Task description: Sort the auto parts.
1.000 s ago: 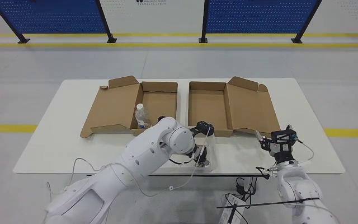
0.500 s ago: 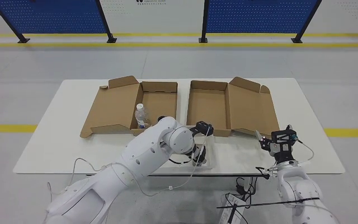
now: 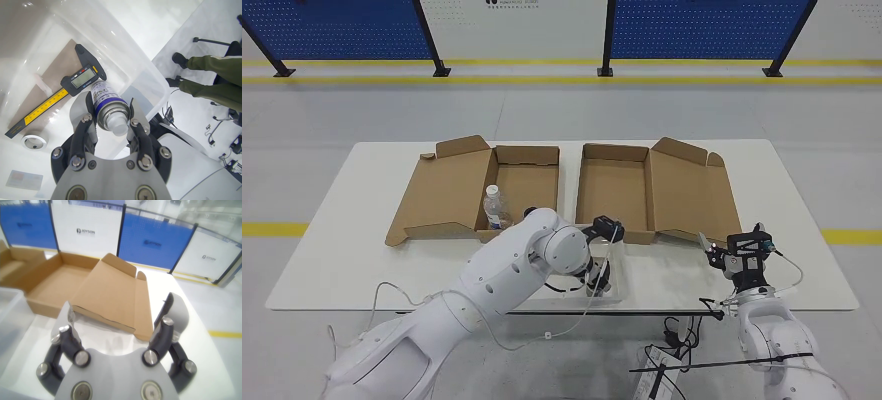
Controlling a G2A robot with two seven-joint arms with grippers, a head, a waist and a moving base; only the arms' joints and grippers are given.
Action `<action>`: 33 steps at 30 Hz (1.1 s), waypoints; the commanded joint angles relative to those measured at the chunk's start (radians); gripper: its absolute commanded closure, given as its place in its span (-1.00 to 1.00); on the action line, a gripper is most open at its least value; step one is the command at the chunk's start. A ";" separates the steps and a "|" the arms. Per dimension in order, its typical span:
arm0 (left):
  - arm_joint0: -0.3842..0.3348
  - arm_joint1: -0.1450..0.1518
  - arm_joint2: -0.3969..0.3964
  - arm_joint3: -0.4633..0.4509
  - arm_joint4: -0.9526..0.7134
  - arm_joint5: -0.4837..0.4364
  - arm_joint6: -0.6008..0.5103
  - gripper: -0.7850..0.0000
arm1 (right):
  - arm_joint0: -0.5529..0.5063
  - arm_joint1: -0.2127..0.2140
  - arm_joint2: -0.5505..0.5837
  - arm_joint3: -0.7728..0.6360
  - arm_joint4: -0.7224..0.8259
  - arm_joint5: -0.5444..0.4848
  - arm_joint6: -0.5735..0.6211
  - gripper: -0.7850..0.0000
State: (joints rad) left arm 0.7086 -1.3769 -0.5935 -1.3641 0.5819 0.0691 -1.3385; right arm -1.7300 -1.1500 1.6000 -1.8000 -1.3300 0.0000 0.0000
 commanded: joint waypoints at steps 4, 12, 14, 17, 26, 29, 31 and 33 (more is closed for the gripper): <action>0.002 0.002 -0.008 -0.015 0.006 0.001 -0.006 1.00 | 0.000 0.000 0.000 0.000 0.000 0.000 0.000 -1.00; 0.005 0.005 -0.018 -0.044 0.022 -0.003 -0.016 1.00 | 0.000 0.000 0.000 0.000 0.000 0.000 0.000 -1.00; 0.004 0.007 -0.023 -0.052 0.025 -0.003 -0.022 1.00 | 0.000 0.000 0.000 0.000 0.000 0.000 0.000 -1.00; 0.003 0.010 -0.033 -0.068 0.029 -0.007 -0.031 1.00 | 0.000 0.000 0.000 0.000 0.000 0.000 0.000 -1.00; 0.004 0.024 -0.075 -0.089 0.026 -0.040 -0.059 1.00 | 0.000 0.000 0.000 0.000 0.000 0.000 0.000 -1.00; 0.011 0.028 -0.097 -0.097 0.004 -0.052 -0.053 1.00 | 0.000 0.000 0.000 0.000 0.000 0.000 0.000 -1.00; 0.012 0.032 -0.109 -0.094 0.000 -0.069 -0.054 1.00 | 0.000 0.000 0.000 0.000 0.000 0.000 0.000 -1.00; 0.012 0.036 -0.119 -0.091 0.001 -0.077 -0.059 1.00 | 0.000 0.000 0.000 0.000 0.000 0.000 0.000 -1.00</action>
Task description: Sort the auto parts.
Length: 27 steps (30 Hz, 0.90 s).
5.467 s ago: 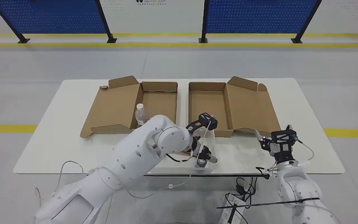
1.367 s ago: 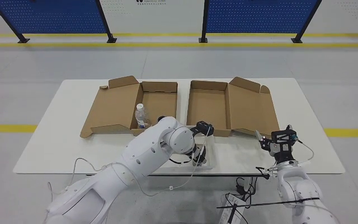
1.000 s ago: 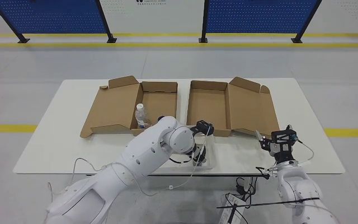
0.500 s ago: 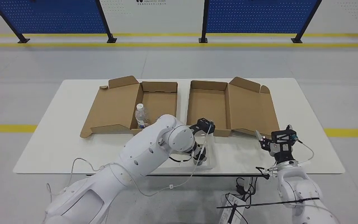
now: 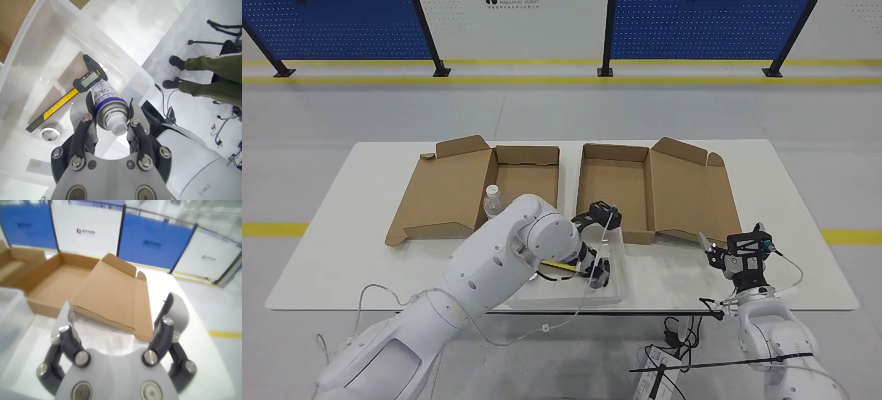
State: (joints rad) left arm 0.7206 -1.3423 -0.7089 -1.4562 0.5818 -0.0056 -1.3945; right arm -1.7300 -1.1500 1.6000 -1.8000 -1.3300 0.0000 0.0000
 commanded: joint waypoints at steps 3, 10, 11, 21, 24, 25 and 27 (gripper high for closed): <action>-0.002 0.007 -0.016 -0.002 0.004 -0.007 -0.024 1.00 | 0.000 0.000 0.000 0.000 0.000 0.000 0.000 -1.00; -0.004 0.023 -0.047 -0.031 0.007 -0.038 -0.081 1.00 | 0.000 0.000 0.000 0.000 0.000 0.000 0.000 -1.00; -0.003 0.025 -0.052 -0.035 0.006 -0.040 -0.087 1.00 | 0.000 0.000 0.000 0.000 0.000 0.000 0.000 -1.00; 0.012 0.041 -0.090 -0.115 -0.085 -0.085 -0.141 1.00 | 0.000 0.000 0.000 0.000 0.000 0.000 0.000 -1.00; 0.008 0.045 -0.083 -0.136 -0.111 -0.099 -0.141 1.00 | 0.000 0.000 0.000 0.000 0.000 0.000 0.000 -1.00; 0.006 0.046 -0.082 -0.139 -0.119 -0.100 -0.141 1.00 | 0.000 0.000 0.000 0.000 0.000 0.000 0.000 -1.00; -0.002 0.050 -0.074 -0.148 -0.129 -0.102 -0.141 1.00 | 0.000 0.000 0.000 0.000 0.000 0.000 0.000 -1.00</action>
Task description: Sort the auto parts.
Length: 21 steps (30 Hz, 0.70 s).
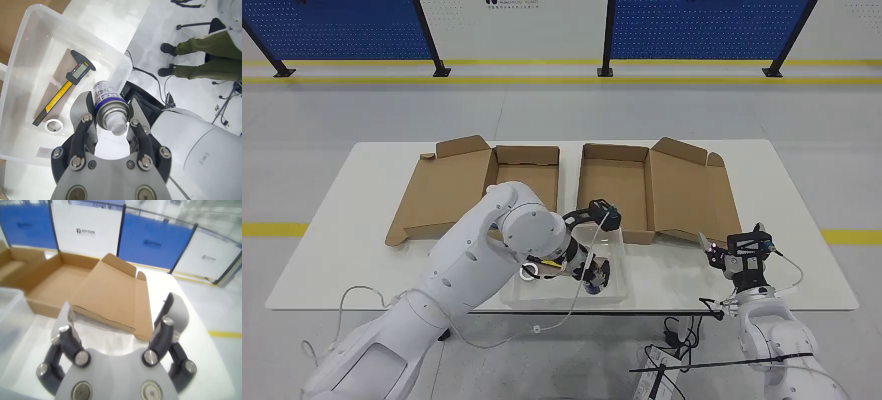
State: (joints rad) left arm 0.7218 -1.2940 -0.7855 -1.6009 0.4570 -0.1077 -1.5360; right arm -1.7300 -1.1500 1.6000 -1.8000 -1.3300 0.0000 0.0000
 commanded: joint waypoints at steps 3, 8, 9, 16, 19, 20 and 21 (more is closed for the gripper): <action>-0.016 0.007 0.008 -0.014 -0.033 -0.002 0.000 1.00 | 0.000 0.000 0.000 0.000 0.000 0.000 0.000 -1.00; -0.021 0.015 -0.026 -0.034 -0.132 -0.006 0.002 1.00 | 0.000 0.000 0.000 0.000 0.000 0.000 0.000 -1.00; -0.024 0.016 -0.027 -0.037 -0.129 -0.006 0.000 1.00 | 0.000 0.000 0.000 0.000 0.000 0.000 0.000 -1.00; -0.028 0.022 -0.044 -0.066 -0.232 -0.038 0.000 1.00 | 0.000 0.000 0.000 0.000 0.000 0.000 0.000 -1.00; -0.036 0.028 -0.042 -0.083 -0.257 -0.045 0.000 1.00 | 0.000 0.000 0.000 0.000 0.000 0.000 0.000 -1.00; -0.039 0.030 -0.041 -0.092 -0.269 -0.051 0.000 1.00 | 0.000 0.000 0.000 0.000 0.000 0.000 0.000 -1.00; -0.045 0.033 -0.034 -0.099 -0.270 -0.061 0.000 1.00 | 0.000 0.000 0.000 0.000 0.000 0.000 0.000 -1.00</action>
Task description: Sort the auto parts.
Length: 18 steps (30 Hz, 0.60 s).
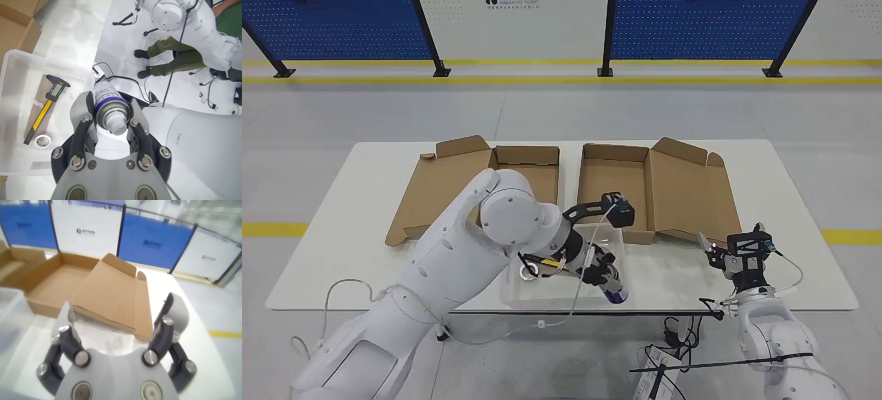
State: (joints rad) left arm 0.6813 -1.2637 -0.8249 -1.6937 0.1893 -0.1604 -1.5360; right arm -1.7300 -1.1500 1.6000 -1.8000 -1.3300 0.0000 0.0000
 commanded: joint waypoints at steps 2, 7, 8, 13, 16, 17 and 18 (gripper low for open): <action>-0.014 0.010 0.020 -0.012 -0.007 -0.008 0.000 1.00 | 0.000 0.000 0.000 0.000 0.000 0.000 0.000 -1.00; -0.030 0.026 0.045 -0.016 -0.041 0.002 0.000 1.00 | 0.000 0.000 0.000 0.000 0.000 0.000 0.000 -1.00; -0.031 0.029 0.050 -0.014 -0.049 0.001 0.000 1.00 | 0.000 0.000 0.000 0.000 0.000 0.000 0.000 -1.00; -0.042 0.040 0.071 -0.005 -0.066 -0.002 0.000 1.00 | 0.000 0.000 0.000 0.000 0.000 0.000 0.000 -1.00; -0.051 0.044 0.077 -0.002 -0.076 -0.006 0.000 1.00 | 0.000 0.000 0.000 0.000 0.000 0.000 0.000 -1.00; -0.054 0.046 0.079 0.000 -0.079 -0.006 0.000 1.00 | 0.000 0.000 0.000 0.000 0.000 0.000 0.000 -1.00; -0.057 0.047 0.080 0.003 -0.080 -0.006 0.000 1.00 | 0.000 0.000 0.000 0.000 0.000 0.000 0.000 -1.00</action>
State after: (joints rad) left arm 0.6267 -1.2179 -0.7458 -1.6933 0.1101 -0.1667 -1.5359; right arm -1.7300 -1.1500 1.6000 -1.8000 -1.3300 0.0000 0.0000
